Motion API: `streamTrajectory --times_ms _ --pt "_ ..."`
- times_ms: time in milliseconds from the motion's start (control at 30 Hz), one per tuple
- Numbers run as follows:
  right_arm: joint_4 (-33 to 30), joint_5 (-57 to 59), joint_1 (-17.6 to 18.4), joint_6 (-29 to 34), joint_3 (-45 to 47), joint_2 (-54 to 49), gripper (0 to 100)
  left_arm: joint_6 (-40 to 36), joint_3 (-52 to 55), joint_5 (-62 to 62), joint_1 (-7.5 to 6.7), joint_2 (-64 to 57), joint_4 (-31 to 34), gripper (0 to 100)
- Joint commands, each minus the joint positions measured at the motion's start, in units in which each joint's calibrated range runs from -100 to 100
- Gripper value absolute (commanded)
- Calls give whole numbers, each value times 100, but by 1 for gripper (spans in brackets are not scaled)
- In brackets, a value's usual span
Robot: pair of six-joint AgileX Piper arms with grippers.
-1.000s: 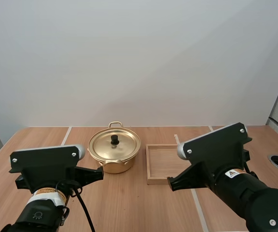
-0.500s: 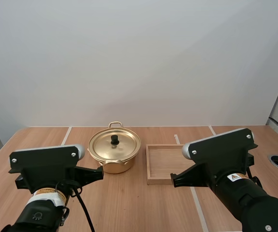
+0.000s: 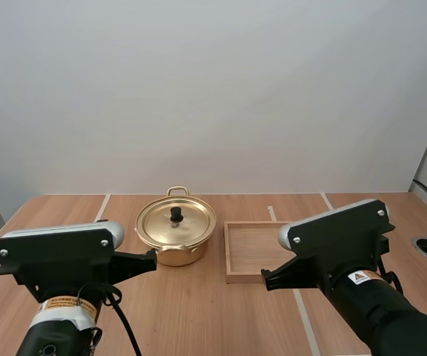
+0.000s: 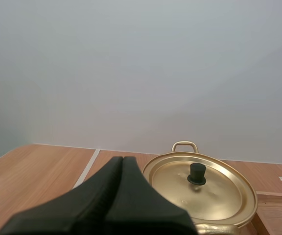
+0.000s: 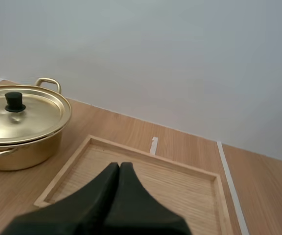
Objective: Open the pot, put the grape inside, and close it
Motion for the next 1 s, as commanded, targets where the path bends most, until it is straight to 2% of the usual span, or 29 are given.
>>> streamTrajectory --times_ms 0,267,367,467,567,600,667,767,867,967 --pt "-157 -471 124 -31 136 -329 0 -59 0 -169 3 -40 29 0" --pt "-167 -609 184 -31 223 -687 0 -59 0 -69 2 -40 29 0" --pt "-375 -609 184 -31 223 -687 0 -59 0 95 2 -40 -26 0" --pt "-484 -609 184 -31 223 -687 0 145 0 462 2 -40 -605 0" --pt "-571 -591 184 131 223 -702 0 1105 0 527 2 -40 -1419 0" --pt "-693 -591 184 295 223 -702 0 1241 0 590 2 -40 -1503 0" --pt "-1889 -546 184 1618 223 -702 0 1979 0 904 2 -40 -1959 0" --pt "-3452 -506 184 3689 223 -702 0 2169 0 1348 2 -40 -2122 0" --pt "-4334 -468 184 4827 223 -702 0 2169 0 1735 2 -40 -2139 0" --pt "-4367 -298 184 4947 223 -702 0 2169 0 1715 2 -40 -2136 0"
